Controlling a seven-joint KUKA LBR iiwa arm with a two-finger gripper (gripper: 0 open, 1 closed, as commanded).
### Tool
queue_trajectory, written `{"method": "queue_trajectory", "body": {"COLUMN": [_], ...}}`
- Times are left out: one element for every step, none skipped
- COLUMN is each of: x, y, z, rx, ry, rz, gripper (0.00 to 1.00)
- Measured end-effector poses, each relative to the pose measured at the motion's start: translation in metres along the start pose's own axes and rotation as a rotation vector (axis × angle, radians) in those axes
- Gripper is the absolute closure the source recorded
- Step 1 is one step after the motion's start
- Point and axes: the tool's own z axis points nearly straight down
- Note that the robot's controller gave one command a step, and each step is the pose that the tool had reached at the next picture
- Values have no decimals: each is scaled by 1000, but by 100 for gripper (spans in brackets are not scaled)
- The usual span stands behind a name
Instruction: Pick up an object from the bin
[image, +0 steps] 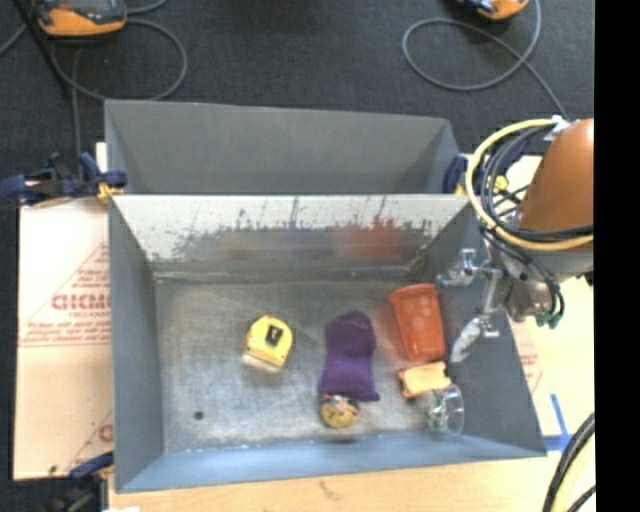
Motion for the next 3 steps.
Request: {"method": "queue_trajectory", "body": {"x": [0, -17, -34], "y": [0, 6, 8], "z": [0, 50, 151], "rx": [0, 1, -18], "ry": [0, -7, 3], "rz": [0, -56, 74], "gripper": [0, 0, 100]}}
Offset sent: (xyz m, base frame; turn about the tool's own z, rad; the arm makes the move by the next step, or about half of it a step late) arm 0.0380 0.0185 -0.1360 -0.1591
